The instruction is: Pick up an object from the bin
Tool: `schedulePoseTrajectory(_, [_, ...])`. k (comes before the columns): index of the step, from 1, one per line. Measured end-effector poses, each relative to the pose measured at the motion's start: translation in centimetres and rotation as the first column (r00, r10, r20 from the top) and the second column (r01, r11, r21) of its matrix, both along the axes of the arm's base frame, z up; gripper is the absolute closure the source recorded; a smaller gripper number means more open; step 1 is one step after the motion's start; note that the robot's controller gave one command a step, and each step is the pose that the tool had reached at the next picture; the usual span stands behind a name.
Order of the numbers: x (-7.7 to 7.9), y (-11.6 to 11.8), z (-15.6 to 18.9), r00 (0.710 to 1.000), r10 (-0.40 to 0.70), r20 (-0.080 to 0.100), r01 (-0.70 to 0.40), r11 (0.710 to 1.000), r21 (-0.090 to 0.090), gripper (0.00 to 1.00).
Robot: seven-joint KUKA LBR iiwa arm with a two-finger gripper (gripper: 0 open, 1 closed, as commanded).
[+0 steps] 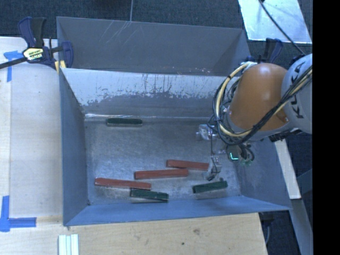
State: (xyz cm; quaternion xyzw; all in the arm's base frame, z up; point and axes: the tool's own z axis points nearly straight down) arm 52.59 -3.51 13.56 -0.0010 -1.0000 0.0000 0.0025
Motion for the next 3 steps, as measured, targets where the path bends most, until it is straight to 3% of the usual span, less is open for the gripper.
schedulePoseTrajectory(1, [1.7,2.3,-6.9,0.997,0.080,0.004,-0.080,0.997,0.001,0.00])
schedulePoseTrajectory(2, [1.8,2.2,-6.4,0.997,0.080,0.011,-0.080,0.997,-0.001,1.00])
schedulePoseTrajectory(3, [2.7,0.2,7.1,0.972,0.236,0.016,-0.236,0.972,-0.004,1.00])
